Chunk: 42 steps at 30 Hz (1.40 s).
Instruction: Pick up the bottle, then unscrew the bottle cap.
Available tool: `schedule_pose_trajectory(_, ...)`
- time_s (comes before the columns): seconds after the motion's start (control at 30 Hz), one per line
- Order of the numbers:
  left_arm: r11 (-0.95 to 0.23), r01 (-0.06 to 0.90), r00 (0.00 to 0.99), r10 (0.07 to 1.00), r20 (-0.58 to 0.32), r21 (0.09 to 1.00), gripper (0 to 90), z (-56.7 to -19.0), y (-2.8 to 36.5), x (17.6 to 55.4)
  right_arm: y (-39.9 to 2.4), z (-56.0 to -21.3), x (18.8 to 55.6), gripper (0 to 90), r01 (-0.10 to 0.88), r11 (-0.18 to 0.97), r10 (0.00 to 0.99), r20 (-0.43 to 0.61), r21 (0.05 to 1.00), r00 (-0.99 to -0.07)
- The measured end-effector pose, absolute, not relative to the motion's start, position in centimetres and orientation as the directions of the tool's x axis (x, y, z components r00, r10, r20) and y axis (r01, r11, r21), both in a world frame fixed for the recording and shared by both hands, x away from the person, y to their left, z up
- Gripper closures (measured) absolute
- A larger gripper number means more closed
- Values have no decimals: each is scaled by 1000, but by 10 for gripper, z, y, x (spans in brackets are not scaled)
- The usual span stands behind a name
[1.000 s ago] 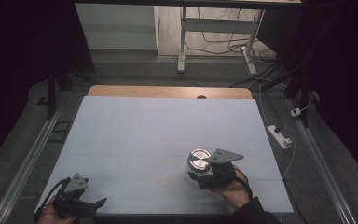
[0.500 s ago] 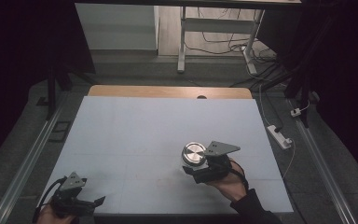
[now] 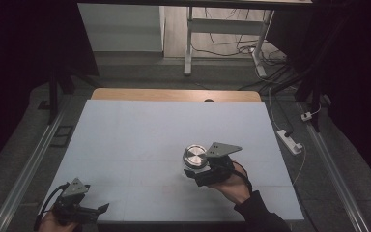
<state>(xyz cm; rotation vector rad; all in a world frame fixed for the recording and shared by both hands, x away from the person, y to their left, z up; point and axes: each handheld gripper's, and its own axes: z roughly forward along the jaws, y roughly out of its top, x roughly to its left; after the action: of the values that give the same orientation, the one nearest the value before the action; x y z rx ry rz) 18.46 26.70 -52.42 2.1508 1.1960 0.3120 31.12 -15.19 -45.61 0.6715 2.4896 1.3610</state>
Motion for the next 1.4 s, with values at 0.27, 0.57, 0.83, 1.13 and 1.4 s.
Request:
schedule_pose_trajectory(0.27,-371,671,556,825,-104,642,35,-524,267,185,-139,-455,314,145,278,471,467,31,838,-884)
schedule_pose_trajectory(0.57,-374,670,556,825,-101,641,35,-524,267,185,-115,-456,315,146,250,483,421,27,839,-907)
schedule_pose_trajectory(0.83,-371,669,558,823,-106,644,33,-524,268,184,-99,-456,313,145,232,496,390,25,837,-921)
schedule_pose_trajectory(1.13,-342,666,562,814,-145,663,18,-523,271,185,-98,-457,313,145,234,499,384,28,834,-923)
schedule_pose_trajectory(1.4,-314,649,582,792,-186,693,3,-518,273,187,-97,-457,313,145,233,500,378,32,834,-925)
